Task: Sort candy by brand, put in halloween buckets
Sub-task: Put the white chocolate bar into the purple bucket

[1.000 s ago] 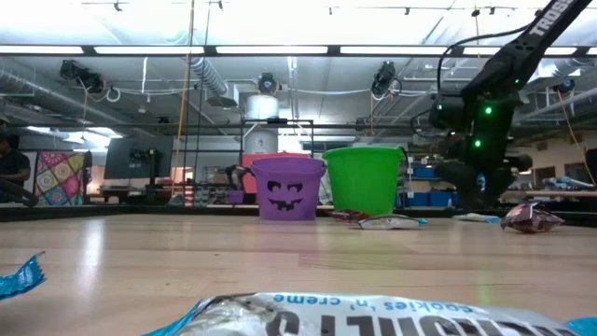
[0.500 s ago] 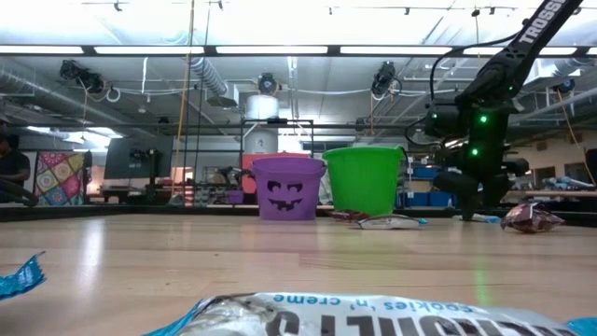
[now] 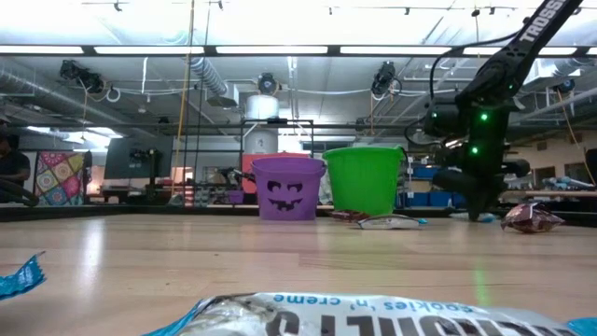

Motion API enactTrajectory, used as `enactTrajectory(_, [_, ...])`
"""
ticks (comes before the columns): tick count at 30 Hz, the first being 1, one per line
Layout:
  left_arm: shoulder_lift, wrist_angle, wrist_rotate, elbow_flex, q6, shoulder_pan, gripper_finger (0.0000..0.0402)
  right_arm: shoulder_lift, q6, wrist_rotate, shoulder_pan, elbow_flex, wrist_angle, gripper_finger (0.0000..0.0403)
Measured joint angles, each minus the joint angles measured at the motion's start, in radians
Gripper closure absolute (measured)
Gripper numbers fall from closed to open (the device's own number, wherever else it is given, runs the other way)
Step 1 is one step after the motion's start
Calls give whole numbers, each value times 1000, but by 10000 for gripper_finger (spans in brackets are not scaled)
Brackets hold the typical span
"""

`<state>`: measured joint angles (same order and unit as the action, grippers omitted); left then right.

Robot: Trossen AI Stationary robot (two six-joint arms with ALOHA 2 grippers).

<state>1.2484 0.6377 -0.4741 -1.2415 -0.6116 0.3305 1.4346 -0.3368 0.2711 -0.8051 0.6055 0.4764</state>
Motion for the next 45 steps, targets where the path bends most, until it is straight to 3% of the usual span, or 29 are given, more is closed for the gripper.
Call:
enactTrajectory(3, [0, 1, 0, 0, -2, 0, 260, -1, 0, -18, 7, 1, 8, 381])
enactTrajectory(5, [0, 0, 0, 0, -2, 0, 260, -6, -2, -28, 18, 1, 21, 394])
enactTrajectory(12, [0, 0, -1, 0, -2, 0, 260, -84, -75, -66, 82, -6, 92, 397])
enactTrajectory(18, [0, 0, -1, 0, -2, 0, 260, -219, -171, -33, 145, -2, 148, 400])
enactTrajectory(25, [0, 0, -2, 0, -1, 0, 260, -351, -202, 68, 193, 92, 322, 401])
enactTrajectory(29, [0, 0, -2, 0, 0, 0, 260, -393, -177, 35, 197, 135, 319, 399])
enactTrajectory(33, [0, 0, -14, 0, 1, 0, 260, -376, -98, -33, 173, 131, 340, 362])
enactTrajectory(45, [0, 0, -25, 0, 1, 0, 260, -196, -12, -122, 148, 59, 209, 162])
